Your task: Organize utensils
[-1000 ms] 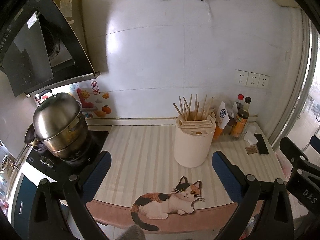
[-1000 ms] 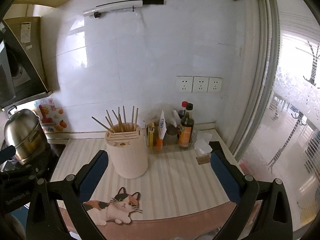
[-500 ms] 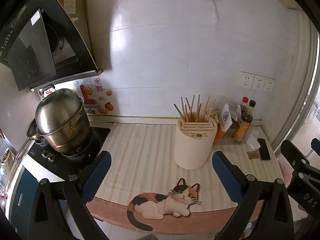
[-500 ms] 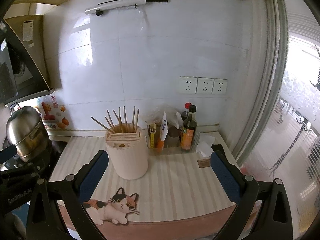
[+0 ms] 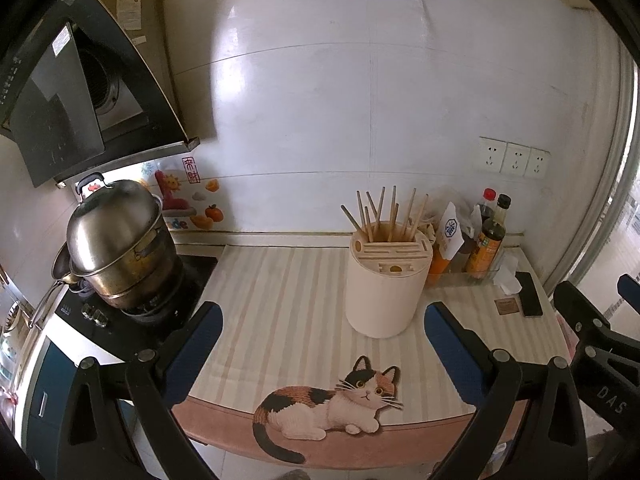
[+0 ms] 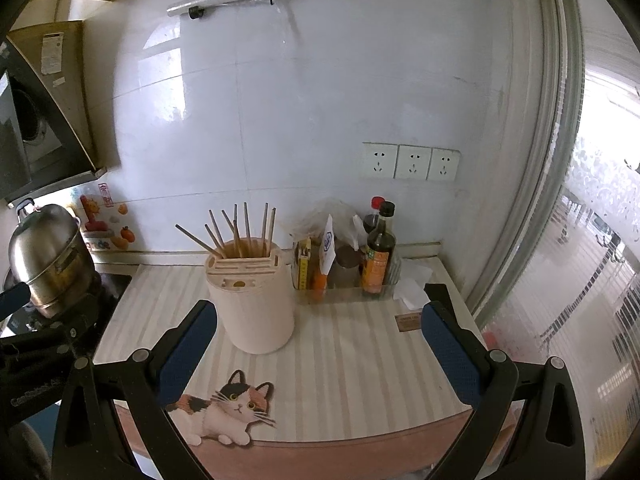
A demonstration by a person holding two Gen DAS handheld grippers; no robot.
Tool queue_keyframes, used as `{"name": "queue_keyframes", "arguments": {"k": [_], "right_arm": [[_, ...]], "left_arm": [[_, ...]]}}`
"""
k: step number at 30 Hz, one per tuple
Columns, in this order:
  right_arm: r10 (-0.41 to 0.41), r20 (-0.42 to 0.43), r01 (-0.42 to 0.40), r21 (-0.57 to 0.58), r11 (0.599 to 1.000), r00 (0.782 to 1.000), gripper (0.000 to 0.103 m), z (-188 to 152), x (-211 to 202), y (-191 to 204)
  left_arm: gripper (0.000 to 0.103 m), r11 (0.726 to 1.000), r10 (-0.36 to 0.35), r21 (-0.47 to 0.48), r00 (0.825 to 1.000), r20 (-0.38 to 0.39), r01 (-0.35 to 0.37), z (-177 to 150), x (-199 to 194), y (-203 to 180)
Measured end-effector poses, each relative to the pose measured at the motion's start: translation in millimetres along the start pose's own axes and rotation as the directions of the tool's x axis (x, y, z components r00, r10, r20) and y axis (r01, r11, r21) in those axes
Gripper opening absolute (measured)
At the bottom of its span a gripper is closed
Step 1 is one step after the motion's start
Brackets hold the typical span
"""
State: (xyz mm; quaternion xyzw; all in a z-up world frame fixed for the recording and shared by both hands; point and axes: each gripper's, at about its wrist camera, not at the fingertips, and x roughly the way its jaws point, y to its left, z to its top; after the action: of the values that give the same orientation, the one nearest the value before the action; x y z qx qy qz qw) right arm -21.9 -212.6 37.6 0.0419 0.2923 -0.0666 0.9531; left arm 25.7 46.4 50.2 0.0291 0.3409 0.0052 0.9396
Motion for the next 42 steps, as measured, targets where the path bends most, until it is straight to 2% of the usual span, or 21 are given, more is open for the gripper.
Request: {"name": "queue_keyframes", "arguments": {"k": [42], "right_arm": [[0.012, 0.001, -0.012, -0.016, 1.000, 1.000, 0.103, 7.8, 13.4, 5.5]], "left_arm": [[0.103, 1.000, 0.017, -0.001, 1.000, 0.004, -0.017, 6.1, 7.4, 8.4]]}}
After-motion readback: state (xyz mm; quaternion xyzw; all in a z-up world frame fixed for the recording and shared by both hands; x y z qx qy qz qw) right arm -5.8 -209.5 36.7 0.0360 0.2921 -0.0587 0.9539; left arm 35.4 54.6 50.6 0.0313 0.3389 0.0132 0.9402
